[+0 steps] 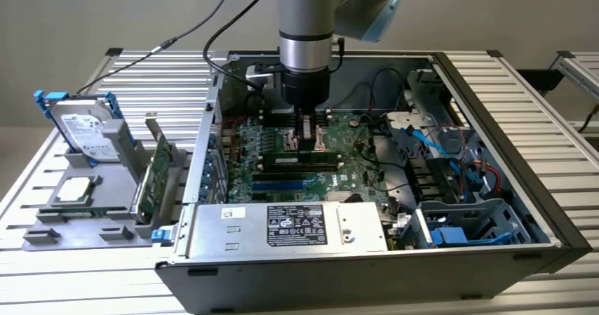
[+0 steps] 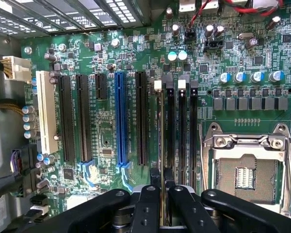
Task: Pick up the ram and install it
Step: 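Insert the ram into the slot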
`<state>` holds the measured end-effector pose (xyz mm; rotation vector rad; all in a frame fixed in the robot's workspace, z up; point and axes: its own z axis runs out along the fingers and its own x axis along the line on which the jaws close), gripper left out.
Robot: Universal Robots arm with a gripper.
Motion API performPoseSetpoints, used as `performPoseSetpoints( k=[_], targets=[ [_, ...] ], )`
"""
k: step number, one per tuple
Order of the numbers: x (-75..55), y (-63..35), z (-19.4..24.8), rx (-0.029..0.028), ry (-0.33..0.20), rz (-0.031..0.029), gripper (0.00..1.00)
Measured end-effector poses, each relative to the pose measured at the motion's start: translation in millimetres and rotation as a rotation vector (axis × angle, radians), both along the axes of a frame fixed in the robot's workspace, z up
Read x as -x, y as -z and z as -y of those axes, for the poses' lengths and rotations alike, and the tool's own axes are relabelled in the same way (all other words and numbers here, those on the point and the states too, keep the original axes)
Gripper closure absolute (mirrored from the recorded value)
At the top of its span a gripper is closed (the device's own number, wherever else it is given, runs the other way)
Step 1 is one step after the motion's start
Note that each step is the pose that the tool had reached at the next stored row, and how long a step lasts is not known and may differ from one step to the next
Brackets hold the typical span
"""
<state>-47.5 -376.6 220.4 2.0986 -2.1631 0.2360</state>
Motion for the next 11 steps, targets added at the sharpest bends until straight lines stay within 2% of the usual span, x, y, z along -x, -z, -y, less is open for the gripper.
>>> performPoseSetpoints(
  k=[5, 11],
  targets=[
    [0.0, 0.4, -0.1, -0.0001, 0.000, -0.0032, 0.86],
    [-0.2, 0.5, -0.7, 0.0026, -0.001, -0.0033, 0.86]
  ],
)
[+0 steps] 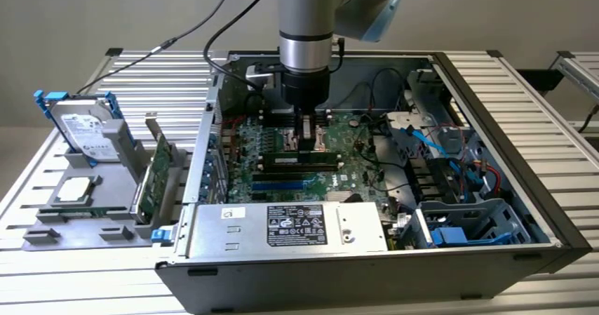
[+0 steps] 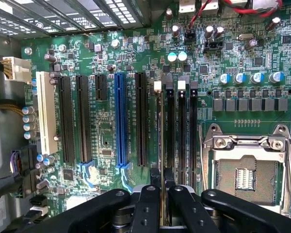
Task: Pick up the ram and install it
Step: 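Insert the ram into the slot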
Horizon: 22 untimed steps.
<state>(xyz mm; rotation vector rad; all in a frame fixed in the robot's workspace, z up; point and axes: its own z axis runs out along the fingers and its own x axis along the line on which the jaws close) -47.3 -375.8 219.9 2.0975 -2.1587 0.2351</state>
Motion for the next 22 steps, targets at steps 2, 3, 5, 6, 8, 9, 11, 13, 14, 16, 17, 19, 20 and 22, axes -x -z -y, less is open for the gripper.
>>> performPoseSetpoints(
  k=[2, 3, 5, 6, 8, 9, 11, 13, 14, 16, 17, 19, 20, 22],
  targets=[
    [0.0, -0.1, -0.6, 0.0011, -0.002, -0.0001, 0.86],
    [0.0, -0.1, -1.0, 0.0016, -0.004, -0.0001, 0.86],
    [0.0, 0.0, -1.7, 0.0027, -0.008, -0.0001, 0.86],
    [0.0, -0.1, -2.0, 0.0035, -0.011, -0.0001, 0.86],
    [-0.1, -0.1, -2.6, 0.0058, -0.014, -0.0001, 0.86],
    [-0.1, 0.0, -2.7, 0.0078, -0.015, -0.0001, 0.86],
    [-0.1, -0.1, -2.7, 0.0128, -0.015, -0.0002, 0.86],
    [0.0, -1.0, -2.7, 0.0149, -0.015, -0.0005, 0.86],
    [-0.1, -1.3, -2.7, 0.0152, -0.016, -0.0004, 0.86],
    [-0.1, -1.5, -2.8, 0.0157, -0.016, -0.0003, 0.86],
    [-0.1, -1.5, -2.7, 0.0160, -0.016, -0.0003, 0.86],
    [0.0, -1.7, -2.7, 0.0170, -0.016, -0.0004, 0.86],
    [0.0, -1.7, -2.7, 0.0173, -0.016, -0.0005, 0.86],
    [-0.1, -1.2, -2.8, 0.0175, -0.017, -0.0003, 0.86]
  ],
)
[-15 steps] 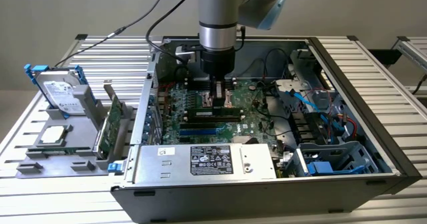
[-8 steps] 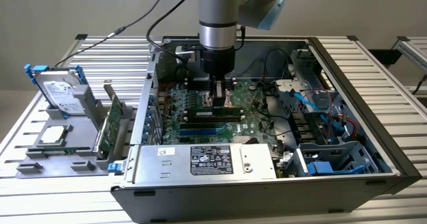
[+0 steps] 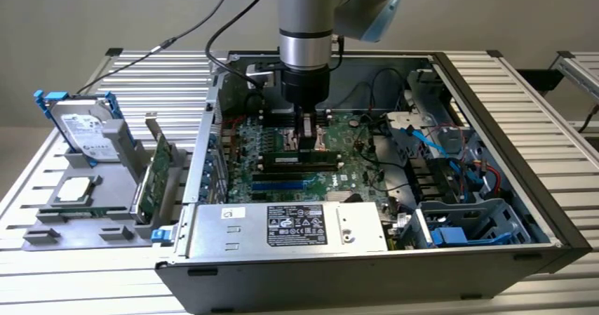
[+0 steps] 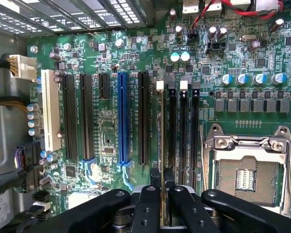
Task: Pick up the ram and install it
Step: 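Insert the ram into the slot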
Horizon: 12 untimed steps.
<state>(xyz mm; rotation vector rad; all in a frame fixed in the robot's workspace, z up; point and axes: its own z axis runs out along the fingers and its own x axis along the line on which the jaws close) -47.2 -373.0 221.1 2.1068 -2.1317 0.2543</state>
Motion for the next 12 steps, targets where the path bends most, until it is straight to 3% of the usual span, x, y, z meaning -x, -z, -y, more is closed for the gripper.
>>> performPoseSetpoints(
  k=[12],
  targets=[
    [0.0, 3.9, -0.3, 0.0007, -0.001, 0.0000, 0.86]
  ],
)
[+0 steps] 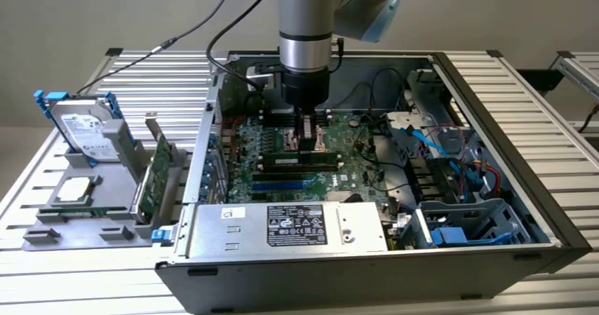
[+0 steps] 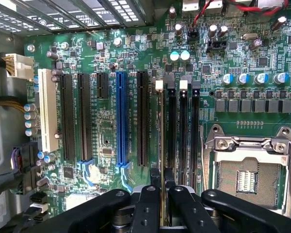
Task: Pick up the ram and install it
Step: 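Insert the ram into the slot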
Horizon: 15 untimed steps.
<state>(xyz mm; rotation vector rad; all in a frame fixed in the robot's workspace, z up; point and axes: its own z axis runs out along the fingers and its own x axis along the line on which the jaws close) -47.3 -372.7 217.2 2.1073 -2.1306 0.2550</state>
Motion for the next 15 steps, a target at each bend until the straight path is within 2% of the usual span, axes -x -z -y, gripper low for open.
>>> performPoseSetpoints(
  k=[15],
  targets=[
    [0.0, 2.9, -1.2, 0.0004, 0.000, -0.0001, 0.86]
  ],
)
